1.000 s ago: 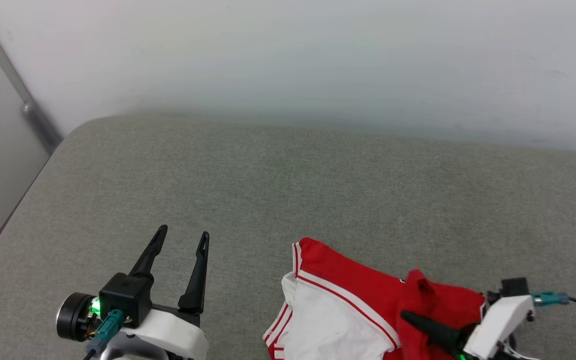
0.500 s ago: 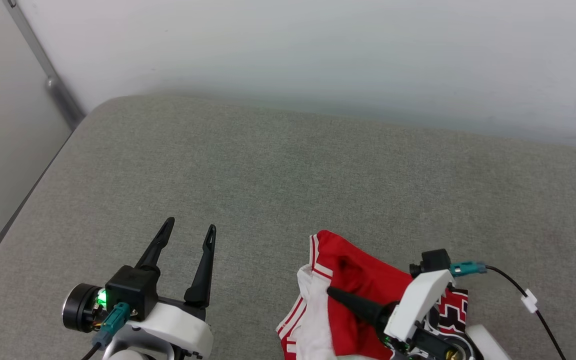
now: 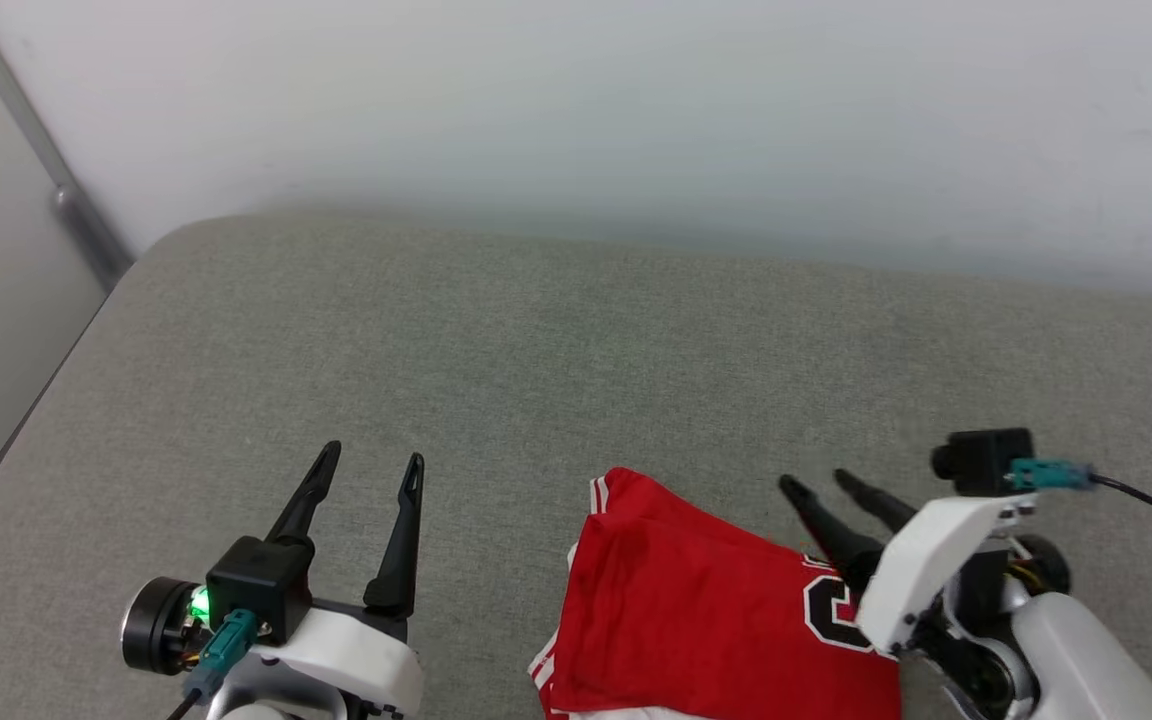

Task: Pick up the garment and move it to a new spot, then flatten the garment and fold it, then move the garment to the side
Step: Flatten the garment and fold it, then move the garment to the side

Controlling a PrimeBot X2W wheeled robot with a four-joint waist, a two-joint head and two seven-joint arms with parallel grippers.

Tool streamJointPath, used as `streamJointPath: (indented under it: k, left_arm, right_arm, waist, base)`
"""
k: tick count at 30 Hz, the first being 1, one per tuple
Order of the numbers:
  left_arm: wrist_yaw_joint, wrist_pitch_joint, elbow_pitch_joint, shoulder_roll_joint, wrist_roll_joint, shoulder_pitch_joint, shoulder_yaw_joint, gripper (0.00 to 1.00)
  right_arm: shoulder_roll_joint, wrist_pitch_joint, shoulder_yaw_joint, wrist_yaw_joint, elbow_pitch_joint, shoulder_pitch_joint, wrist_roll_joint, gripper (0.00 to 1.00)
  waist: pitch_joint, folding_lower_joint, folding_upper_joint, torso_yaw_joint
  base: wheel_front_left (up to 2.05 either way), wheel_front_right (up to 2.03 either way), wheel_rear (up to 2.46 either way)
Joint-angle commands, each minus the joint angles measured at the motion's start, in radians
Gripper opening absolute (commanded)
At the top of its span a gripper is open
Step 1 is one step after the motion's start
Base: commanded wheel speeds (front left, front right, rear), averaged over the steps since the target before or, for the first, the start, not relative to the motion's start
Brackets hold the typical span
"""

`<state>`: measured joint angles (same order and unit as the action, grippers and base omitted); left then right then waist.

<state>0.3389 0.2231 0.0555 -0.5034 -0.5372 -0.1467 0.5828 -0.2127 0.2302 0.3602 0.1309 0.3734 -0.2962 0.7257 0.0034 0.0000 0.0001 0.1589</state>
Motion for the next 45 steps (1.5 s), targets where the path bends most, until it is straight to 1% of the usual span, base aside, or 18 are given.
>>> streamJointPath:
  k: [1,2,4,5,6,9,11,13,15,19,22,26,31,37,40,45]
  left_arm:
    - [0.007,0.004,-0.002,0.0,-0.002,0.013,-0.004,1.0]
    - [0.012,0.006,-0.003,0.0,-0.004,0.017,-0.007,1.0]
    - [0.016,0.008,-0.005,-0.001,-0.009,0.023,-0.013,1.0]
    - [0.016,0.008,-0.005,-0.001,-0.009,0.023,-0.013,1.0]
    - [0.02,0.01,-0.006,-0.002,-0.011,0.028,-0.018,1.0]
    - [0.024,0.016,-0.011,-0.006,-0.02,0.039,-0.032,1.0]
    - [0.028,0.019,-0.017,-0.012,-0.023,0.042,-0.043,1.0]
    - [0.028,0.021,-0.024,-0.014,-0.027,0.044,-0.052,1.0]
    - [0.028,0.025,-0.032,-0.017,-0.028,0.048,-0.06,1.0]
    - [0.02,0.029,-0.051,-0.021,-0.027,0.057,-0.063,1.0]
    - [0.015,0.03,-0.065,-0.015,-0.027,0.061,-0.059,1.0]
    - [0.009,0.033,-0.08,-0.013,-0.03,0.063,-0.059,1.0]
    - [0.004,0.034,-0.094,-0.013,-0.036,0.062,-0.059,1.0]
    - [0.0,0.035,-0.102,-0.008,-0.036,0.056,-0.06,1.0]
    - [-0.001,0.036,-0.104,-0.006,-0.036,0.053,-0.061,1.0]
    - [-0.001,0.036,-0.096,0.0,-0.034,0.046,-0.062,1.0]
  right_arm:
    - [-0.007,-0.027,-0.041,0.0,-0.009,0.036,-0.074,1.0]
    - [-0.017,-0.044,-0.08,0.0,-0.019,0.05,-0.137,1.0]
    - [-0.013,-0.072,-0.165,0.0,-0.055,0.092,-0.24,1.0]
    - [-0.013,-0.072,-0.165,0.0,-0.055,0.092,-0.24,1.0]
    - [-0.007,-0.087,-0.217,0.0,-0.08,0.114,-0.29,1.0]
    - [0.026,-0.124,-0.343,0.0,-0.179,0.187,-0.418,1.0]
    - [0.061,-0.156,-0.424,0.0,-0.256,0.231,-0.492,1.0]
    - [0.101,-0.173,-0.469,0.0,-0.326,0.278,-0.537,1.0]
    - [0.121,-0.188,-0.489,0.0,-0.394,0.317,-0.573,1.0]
    - [0.149,-0.206,-0.483,-0.001,-0.501,0.397,-0.608,1.0]
    - [0.159,-0.208,-0.484,-0.001,-0.56,0.45,-0.615,1.0]
    - [0.163,-0.199,-0.486,0.0,-0.608,0.497,-0.606,1.0]
    - [0.164,-0.2,-0.483,0.0,-0.634,0.514,-0.587,1.0]
    - [0.164,-0.177,-0.488,-0.001,-0.637,0.518,-0.572,1.0]
    - [0.163,-0.135,-0.508,-0.001,-0.619,0.526,-0.514,1.0]
    - [0.162,0.025,-0.625,-0.001,-0.516,0.517,-0.379,1.0]
  waist:
    - [-0.008,0.0,-0.0001,-0.014]
    - [-0.011,0.0,-0.0001,-0.021]
    - [-0.016,0.0,-0.0001,-0.034]
    - [-0.016,0.0,-0.0001,-0.034]
    - [-0.018,0.0,-0.0001,-0.042]
    - [-0.02,0.0,-0.0001,-0.059]
    - [-0.021,0.0,-0.0001,-0.067]
    - [-0.023,0.0,-0.0001,-0.072]
    - [-0.025,0.0,-0.0001,-0.079]
    - [-0.033,0.0,-0.0001,-0.088]
    - [-0.041,0.0,-0.0001,-0.089]
    - [-0.048,0.0,-0.0001,-0.091]
    - [-0.049,0.0,-0.0001,-0.099]
    - [-0.052,0.0,-0.0001,-0.103]
    - [-0.052,0.0,-0.0001,-0.105]
    - [-0.045,0.0,-0.0001,-0.104]
  base:
    - [0.0,0.0,0.0]
    - [0.0,0.0,0.0]
    - [0.0,0.0,0.0]
    - [0.0,0.0,0.0]
    - [0.0,0.0,0.0]
    - [0.0,0.0,0.0]
    - [0.0,0.0,0.0]
    - [0.0,0.0,0.0]
    - [0.0,0.0,0.0]
    - [0.0,0.0,0.0]
    - [0.0,0.0,0.0]
    - [0.0,0.0,0.0]
    - [0.0,0.0,0.0]
    - [0.0,0.0,0.0]
    - [0.0,0.0,0.0]
    - [0.0,0.0,0.0]
